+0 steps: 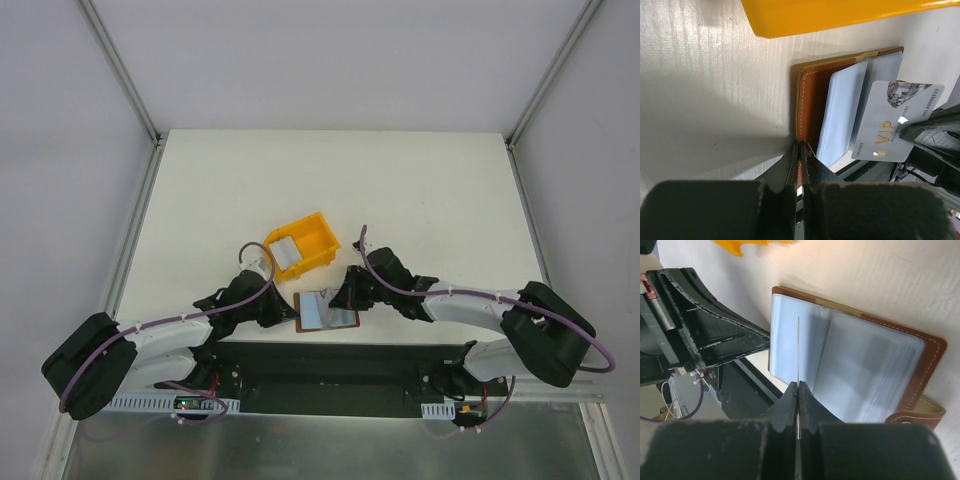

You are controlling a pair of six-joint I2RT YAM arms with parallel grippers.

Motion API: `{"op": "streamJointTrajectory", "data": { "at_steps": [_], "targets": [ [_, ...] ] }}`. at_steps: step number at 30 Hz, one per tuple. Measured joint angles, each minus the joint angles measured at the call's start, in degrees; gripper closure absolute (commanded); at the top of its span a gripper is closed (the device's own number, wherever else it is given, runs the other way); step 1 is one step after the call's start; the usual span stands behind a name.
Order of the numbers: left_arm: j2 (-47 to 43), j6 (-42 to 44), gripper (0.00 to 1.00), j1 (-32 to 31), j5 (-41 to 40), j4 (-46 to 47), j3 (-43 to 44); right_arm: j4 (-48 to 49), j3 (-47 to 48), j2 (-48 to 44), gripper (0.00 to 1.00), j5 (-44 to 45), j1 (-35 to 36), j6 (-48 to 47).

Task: Put the credit cards into the card holder
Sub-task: Insert the credit card into the card holder.

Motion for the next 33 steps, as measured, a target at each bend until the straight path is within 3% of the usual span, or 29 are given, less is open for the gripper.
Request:
{"op": "streamJointTrajectory", "data": {
  "at_steps": [16,33],
  "targets": [
    [0.3,-2.2,1.0,0.0,0.2,0.5,-0.6,10.0,-7.4,0.7,1.0,4.5,0.2,6.3],
    [0.5,-2.2,1.0,0.0,0.2,0.7,-0.6,21.4,-9.1,8.0,1.0,2.1,0.7,9.7]
  ]
}}
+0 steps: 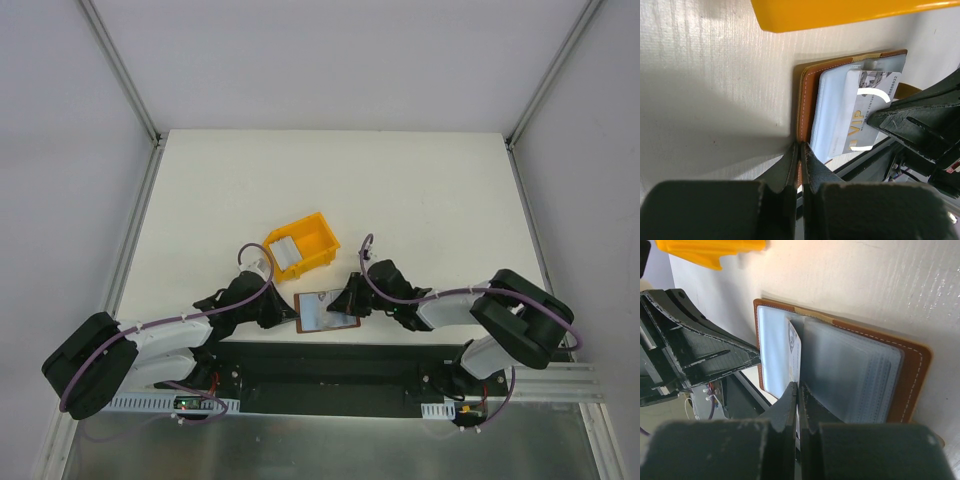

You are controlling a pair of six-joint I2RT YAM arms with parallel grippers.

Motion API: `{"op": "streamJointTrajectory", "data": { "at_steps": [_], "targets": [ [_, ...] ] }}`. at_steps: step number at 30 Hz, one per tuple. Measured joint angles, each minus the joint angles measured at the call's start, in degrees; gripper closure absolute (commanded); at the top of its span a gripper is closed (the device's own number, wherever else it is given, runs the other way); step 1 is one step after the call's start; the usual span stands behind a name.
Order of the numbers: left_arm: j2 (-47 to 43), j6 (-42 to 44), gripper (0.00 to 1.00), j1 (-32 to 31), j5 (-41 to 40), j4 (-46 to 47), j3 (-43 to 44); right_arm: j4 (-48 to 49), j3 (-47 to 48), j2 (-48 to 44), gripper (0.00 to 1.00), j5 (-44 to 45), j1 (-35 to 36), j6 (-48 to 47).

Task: Put the credit cards into the card holder
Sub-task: Insert the credit card into the card holder.

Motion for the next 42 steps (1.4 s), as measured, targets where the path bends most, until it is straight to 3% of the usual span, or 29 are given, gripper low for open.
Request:
{"op": "streamJointTrajectory", "data": {
  "at_steps": [10,14,20,23,29,42],
  "targets": [
    [0.0,-0.3,1.0,0.0,0.0,0.0,0.0,1.2,0.5,1.8,0.97,2.0,2.0,2.3],
    [0.0,-0.7,1.0,0.0,0.0,0.0,0.0,1.2,2.1,3.5,0.91,4.3,4.2,3.3],
    [0.0,-1.2,1.0,0.0,0.0,0.2,-0.1,-1.9,2.3,1.7,0.68,7.2,5.3,3.0],
    [0.1,-1.4,1.0,0.0,0.0,0.3,-0.1,-6.2,2.4,-2.0,0.63,8.9,5.6,1.7],
    [0.1,-1.4,1.0,0.0,0.0,0.4,-0.1,-11.4,4.0,-4.2,0.62,9.7,5.8,-0.2],
    [0.3,-1.4,1.0,0.0,0.0,0.5,-0.1,-15.2,11.5,2.9,0.64,8.0,7.4,-3.0]
  ]
}}
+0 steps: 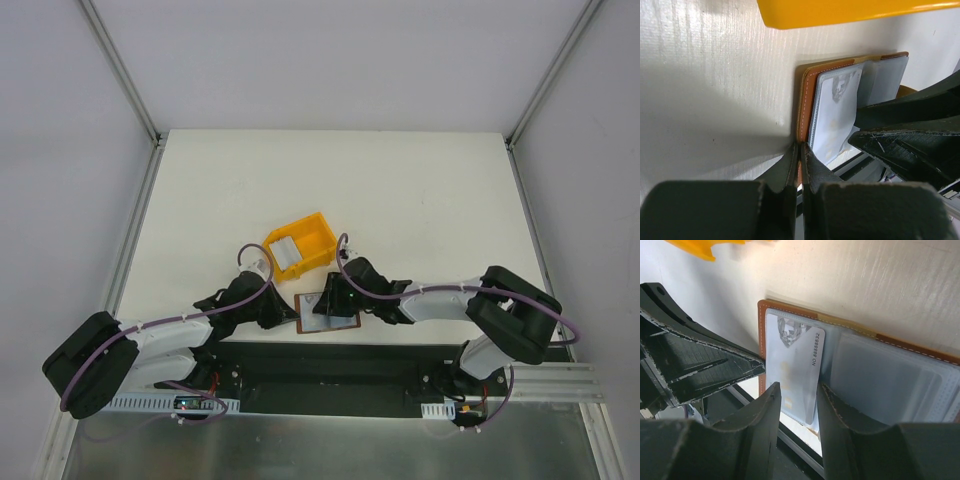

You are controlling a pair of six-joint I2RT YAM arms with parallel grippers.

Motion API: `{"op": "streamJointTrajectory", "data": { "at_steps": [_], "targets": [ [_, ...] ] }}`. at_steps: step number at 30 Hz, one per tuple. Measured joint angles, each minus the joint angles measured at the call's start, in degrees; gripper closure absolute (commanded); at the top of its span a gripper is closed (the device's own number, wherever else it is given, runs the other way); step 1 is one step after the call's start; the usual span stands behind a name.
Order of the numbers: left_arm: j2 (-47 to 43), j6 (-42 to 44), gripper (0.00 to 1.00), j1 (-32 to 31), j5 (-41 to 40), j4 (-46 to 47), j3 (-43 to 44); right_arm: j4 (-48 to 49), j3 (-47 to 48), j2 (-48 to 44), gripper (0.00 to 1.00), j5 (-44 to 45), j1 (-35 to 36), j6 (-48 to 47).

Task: Put the credit cards into the card holder
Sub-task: Insert the credit card into the card holder.

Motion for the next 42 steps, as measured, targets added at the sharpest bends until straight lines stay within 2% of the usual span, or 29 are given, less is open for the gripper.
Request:
{"op": "streamJointTrajectory", "data": {
  "at_steps": [5,10,22,42],
  "targets": [
    [0.0,0.0,1.0,0.0,0.0,0.0,0.0,-1.6,0.7,0.0,0.65,0.3,0.2,-1.2],
    [0.0,0.0,1.0,0.0,0.0,0.0,0.0,-3.2,1.2,-0.6,0.61,1.1,0.6,-2.2],
    [-0.2,-0.1,1.0,0.0,0.1,0.2,0.0,-12.3,2.2,-7.7,0.59,5.2,1.5,-6.4],
    [-4.3,-0.1,1.0,0.0,0.2,-3.1,-0.4,-19.2,5.9,-7.8,0.55,8.5,3.3,-9.2]
  ]
}}
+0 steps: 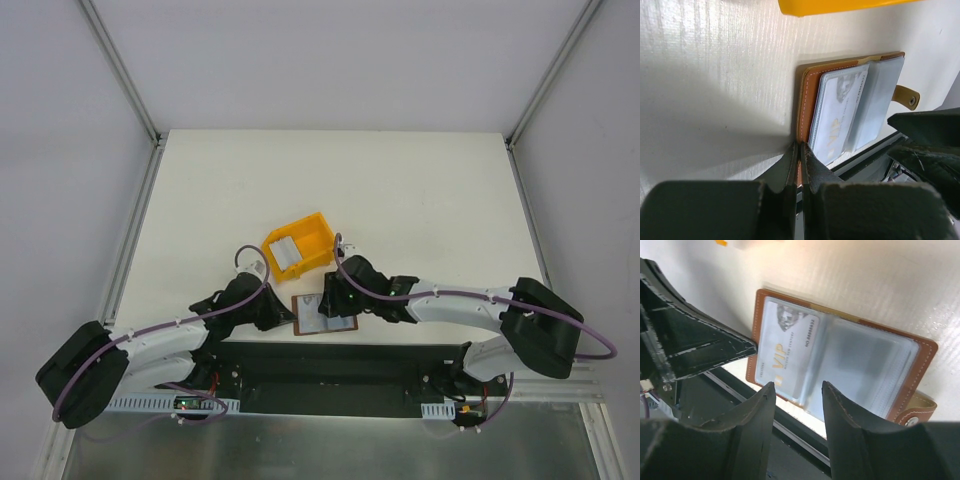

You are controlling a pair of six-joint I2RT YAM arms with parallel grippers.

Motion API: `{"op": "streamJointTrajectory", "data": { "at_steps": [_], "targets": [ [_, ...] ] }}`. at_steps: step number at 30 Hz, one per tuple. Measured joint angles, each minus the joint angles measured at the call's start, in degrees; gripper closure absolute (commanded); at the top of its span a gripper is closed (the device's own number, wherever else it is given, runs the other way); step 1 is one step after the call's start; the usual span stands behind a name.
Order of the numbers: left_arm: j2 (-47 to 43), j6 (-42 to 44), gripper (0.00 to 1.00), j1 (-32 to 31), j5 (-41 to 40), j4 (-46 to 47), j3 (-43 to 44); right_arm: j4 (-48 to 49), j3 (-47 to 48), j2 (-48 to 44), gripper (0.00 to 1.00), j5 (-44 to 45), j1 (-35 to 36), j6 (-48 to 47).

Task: Put the credit cards into the card holder
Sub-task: Insert the credit card into the card holder, then close the card holder at the center of the board.

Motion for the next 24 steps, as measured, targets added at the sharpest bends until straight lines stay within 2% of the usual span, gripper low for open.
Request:
{"op": "streamJointTrajectory", "data": {
  "at_steps": [9,24],
  "targets": [
    [-2.2,0.0,1.0,0.0,0.0,-2.5,0.0,-3.3,3.1,1.8,0.54,1.2,1.3,-0.8],
    [-6.1,0.0,1.0,0.0,-0.1,-7.1,0.0,-6.4,11.2,8.8,0.45,1.8,5.7,-1.5]
  ]
}}
